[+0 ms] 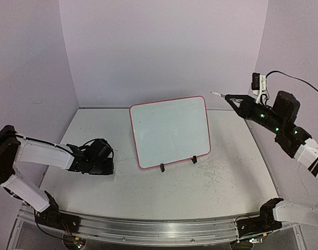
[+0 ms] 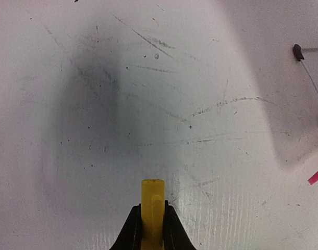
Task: Write a sentence on the whiteboard
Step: Put down the pen cap at the corner of the board.
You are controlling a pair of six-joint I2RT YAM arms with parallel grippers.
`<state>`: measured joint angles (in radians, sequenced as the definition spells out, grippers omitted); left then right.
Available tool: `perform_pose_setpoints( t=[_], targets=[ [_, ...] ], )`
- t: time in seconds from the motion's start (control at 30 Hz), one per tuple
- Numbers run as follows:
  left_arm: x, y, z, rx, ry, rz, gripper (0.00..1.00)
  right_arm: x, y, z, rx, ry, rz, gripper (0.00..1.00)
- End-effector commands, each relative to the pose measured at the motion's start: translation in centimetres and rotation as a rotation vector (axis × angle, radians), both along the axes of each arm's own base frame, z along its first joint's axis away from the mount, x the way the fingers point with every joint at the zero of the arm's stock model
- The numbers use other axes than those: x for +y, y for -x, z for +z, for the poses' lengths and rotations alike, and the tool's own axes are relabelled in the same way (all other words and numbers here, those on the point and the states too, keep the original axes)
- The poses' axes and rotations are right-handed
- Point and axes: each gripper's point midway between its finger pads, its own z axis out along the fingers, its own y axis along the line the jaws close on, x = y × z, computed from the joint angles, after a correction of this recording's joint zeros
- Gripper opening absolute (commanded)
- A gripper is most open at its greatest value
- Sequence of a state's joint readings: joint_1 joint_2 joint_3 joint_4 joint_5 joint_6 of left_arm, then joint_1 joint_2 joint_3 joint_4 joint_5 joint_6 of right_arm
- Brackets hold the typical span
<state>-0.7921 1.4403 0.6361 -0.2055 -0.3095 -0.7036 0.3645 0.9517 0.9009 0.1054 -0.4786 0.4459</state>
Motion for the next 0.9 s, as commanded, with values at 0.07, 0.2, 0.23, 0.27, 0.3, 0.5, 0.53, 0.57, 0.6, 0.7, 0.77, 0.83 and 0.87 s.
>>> perform_pose_setpoints(
  t=[0.07, 0.2, 0.23, 0.27, 0.3, 0.5, 0.53, 0.57, 0.6, 0.7, 0.77, 0.83, 0.87],
  targets=[
    [-1.3, -1.2, 0.5, -0.022, 0.023, -0.008, 0.00, -1.3, -0.5, 1.5, -0.077, 0.008, -0.085, 0.00],
    [-0.8, -1.1, 0.0, -0.020, 0.003, 0.004, 0.00, -1.6, -0.6, 1.5, -0.086, 0.014, -0.104, 0.00],
    [-0.7, -1.1, -0.1, -0.018, 0.000, 0.007, 0.02, -1.6, -0.6, 1.5, -0.086, 0.017, -0.102, 0.00],
    [-0.7, -1.0, -0.3, -0.014, -0.002, 0.009, 0.04, -1.5, -0.6, 1.4, -0.085, 0.021, -0.100, 0.00],
    [-0.7, -1.0, -0.4, -0.009, -0.003, 0.009, 0.06, -1.5, -0.7, 1.2, -0.083, 0.024, -0.101, 0.00],
    [-0.5, -0.9, -1.0, 0.011, -0.023, 0.016, 0.15, -2.6, -0.7, 0.6, -0.082, 0.030, -0.159, 0.00],
    [-0.4, -0.9, -0.9, 0.009, -0.024, 0.018, 0.16, -2.8, -0.6, 0.6, -0.086, 0.031, -0.169, 0.00],
    [-0.3, -0.9, -0.9, 0.006, -0.025, 0.021, 0.16, -2.9, -0.6, 0.6, -0.089, 0.033, -0.179, 0.00],
    [-0.3, -1.0, -0.8, 0.003, -0.027, 0.024, 0.17, -3.0, -0.5, 0.6, -0.091, 0.034, -0.182, 0.00],
    [-0.4, -1.3, -0.4, -0.005, -0.027, 0.027, 0.21, -3.0, -0.4, 0.6, -0.095, 0.036, -0.180, 0.00],
    [-0.7, -1.5, 0.1, -0.014, -0.022, 0.025, 0.25, -3.0, -0.4, 0.5, -0.094, 0.037, -0.176, 0.00],
    [-0.8, -1.7, 0.6, -0.022, -0.024, 0.022, 0.30, -2.9, -0.4, 0.5, -0.092, 0.038, -0.175, 0.00],
    [-0.7, -1.8, 1.1, -0.027, -0.028, 0.024, 0.32, -3.0, -0.4, 0.6, -0.093, 0.037, -0.179, 0.00]
  ],
)
